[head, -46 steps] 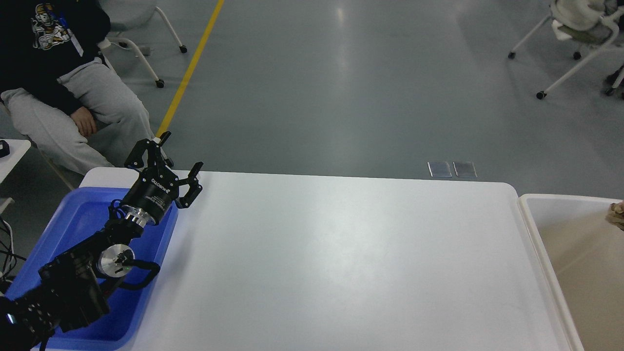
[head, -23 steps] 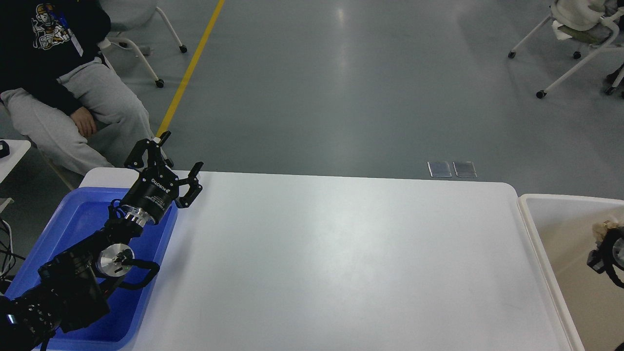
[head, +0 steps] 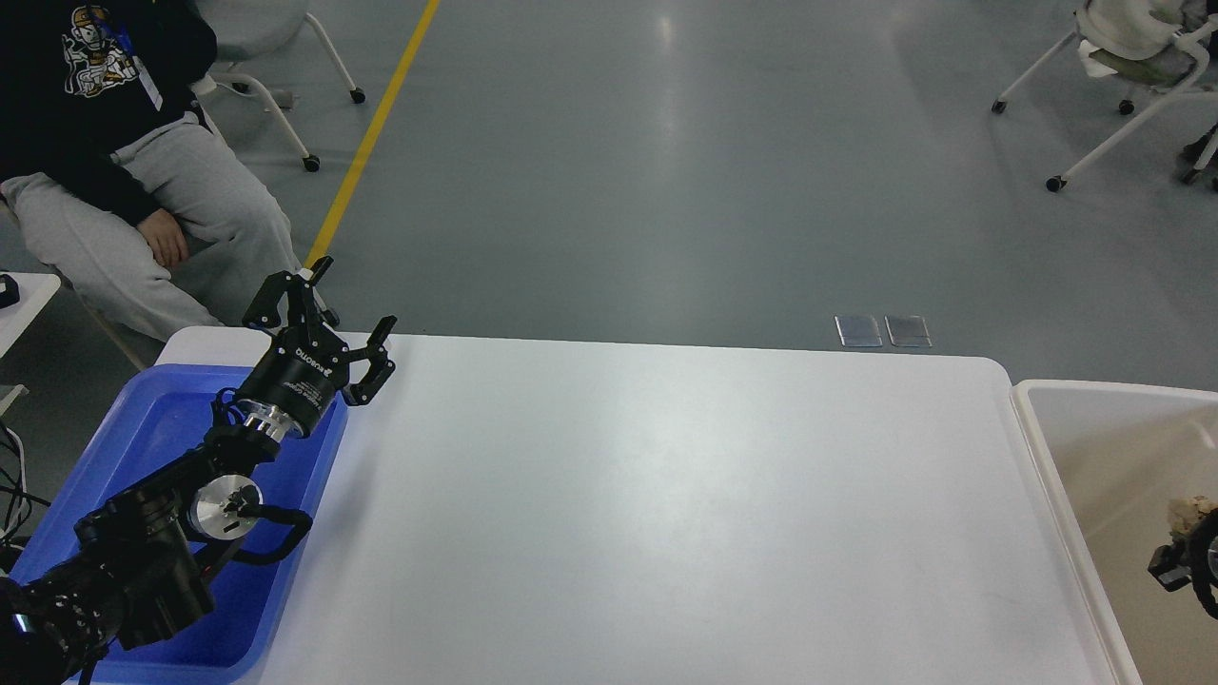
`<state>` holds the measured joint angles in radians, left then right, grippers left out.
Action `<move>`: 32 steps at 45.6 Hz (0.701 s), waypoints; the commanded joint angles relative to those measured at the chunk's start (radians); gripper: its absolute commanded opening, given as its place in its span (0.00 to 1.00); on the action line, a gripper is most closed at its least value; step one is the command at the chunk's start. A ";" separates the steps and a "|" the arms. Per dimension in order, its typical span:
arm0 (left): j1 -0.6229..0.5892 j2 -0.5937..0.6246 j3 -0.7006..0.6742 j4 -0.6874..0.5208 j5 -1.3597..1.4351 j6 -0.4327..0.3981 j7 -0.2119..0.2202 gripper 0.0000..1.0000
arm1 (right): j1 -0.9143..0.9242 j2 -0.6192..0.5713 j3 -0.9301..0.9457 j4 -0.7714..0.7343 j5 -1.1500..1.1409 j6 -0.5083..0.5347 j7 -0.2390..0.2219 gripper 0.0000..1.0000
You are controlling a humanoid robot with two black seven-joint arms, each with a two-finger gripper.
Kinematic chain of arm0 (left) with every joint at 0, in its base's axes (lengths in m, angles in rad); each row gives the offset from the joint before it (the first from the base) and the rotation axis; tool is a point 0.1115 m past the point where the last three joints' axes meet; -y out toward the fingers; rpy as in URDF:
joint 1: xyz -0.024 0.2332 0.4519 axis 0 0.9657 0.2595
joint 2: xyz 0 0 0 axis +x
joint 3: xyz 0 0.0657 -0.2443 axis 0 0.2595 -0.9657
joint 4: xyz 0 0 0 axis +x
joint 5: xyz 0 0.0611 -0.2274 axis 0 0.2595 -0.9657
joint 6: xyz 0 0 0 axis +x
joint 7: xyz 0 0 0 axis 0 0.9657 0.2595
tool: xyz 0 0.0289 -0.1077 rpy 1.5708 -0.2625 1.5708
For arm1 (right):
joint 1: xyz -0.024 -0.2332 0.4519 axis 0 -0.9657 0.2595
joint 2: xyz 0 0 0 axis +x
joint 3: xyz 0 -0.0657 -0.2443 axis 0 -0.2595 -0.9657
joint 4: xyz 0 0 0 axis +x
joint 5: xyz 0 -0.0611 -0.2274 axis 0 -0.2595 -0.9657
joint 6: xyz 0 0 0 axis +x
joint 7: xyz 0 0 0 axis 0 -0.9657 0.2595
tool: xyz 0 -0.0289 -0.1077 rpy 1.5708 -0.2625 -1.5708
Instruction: Tidy desktop
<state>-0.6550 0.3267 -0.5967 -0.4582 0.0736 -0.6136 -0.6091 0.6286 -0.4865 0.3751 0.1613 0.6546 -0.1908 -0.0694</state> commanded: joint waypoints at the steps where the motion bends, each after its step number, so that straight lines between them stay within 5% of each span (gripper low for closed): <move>1: 0.000 0.000 0.000 0.000 0.002 0.000 0.000 1.00 | -0.044 0.002 0.004 -0.013 -0.041 0.013 0.008 1.00; 11: 0.000 0.000 0.000 0.001 0.000 0.000 0.000 1.00 | -0.033 0.037 0.008 0.000 -0.265 0.008 0.008 1.00; 26: 0.000 0.000 0.000 0.000 0.000 0.000 0.000 1.00 | 0.020 0.002 0.005 0.012 -0.286 0.016 0.008 1.00; 32: 0.000 0.000 0.000 0.001 0.000 0.000 0.000 1.00 | 0.063 -0.092 0.028 0.136 -0.285 0.137 0.008 1.00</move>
<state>-0.6550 0.3267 -0.5967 -0.4581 0.0737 -0.6136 -0.6090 0.6345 -0.4882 0.3836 0.1863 0.3893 -0.1601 -0.0613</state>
